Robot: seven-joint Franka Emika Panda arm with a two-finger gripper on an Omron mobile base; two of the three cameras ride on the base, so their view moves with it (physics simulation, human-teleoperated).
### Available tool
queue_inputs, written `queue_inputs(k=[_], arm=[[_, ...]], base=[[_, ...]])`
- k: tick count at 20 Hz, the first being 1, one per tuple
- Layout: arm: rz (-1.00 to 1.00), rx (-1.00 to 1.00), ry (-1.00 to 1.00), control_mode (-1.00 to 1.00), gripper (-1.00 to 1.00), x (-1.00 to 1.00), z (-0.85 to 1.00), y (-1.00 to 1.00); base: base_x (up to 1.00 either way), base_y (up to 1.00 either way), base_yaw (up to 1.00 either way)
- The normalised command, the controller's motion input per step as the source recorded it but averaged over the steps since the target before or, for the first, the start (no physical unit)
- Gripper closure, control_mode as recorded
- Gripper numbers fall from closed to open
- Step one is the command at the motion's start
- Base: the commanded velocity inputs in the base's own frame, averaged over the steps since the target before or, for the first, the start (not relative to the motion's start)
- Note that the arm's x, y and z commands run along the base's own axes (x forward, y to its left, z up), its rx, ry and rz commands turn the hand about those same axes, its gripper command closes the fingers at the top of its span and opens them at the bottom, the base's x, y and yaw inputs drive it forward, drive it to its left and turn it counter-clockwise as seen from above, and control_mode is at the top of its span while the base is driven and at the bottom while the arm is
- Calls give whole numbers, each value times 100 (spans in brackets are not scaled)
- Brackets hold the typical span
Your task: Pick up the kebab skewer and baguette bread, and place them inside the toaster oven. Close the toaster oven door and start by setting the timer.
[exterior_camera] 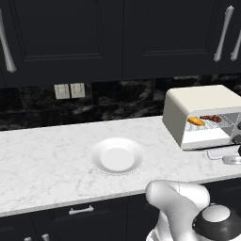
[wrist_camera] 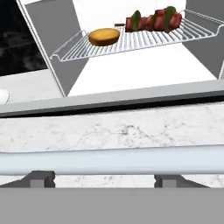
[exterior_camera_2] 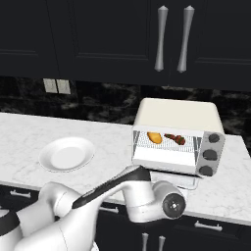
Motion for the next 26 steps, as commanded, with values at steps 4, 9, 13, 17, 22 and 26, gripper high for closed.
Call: queue_inputs(k=[4,9,13,17,22,26], arm=[[0,0,10,-100,-100,100,24,20],[0,0,13,-100,-100,100,18,26],[0,0,17,-100,-100,95,2,37],[0,0,19,-100,-100,81,-1,44],[2,0,18,-100,-100,47,-28,27],[1,0,17,-100,-100,47,-51,28]], base=[[0,0,0],[0,0,0],[0,0,0],[0,0,0],[0,0,0],[0,0,0]])
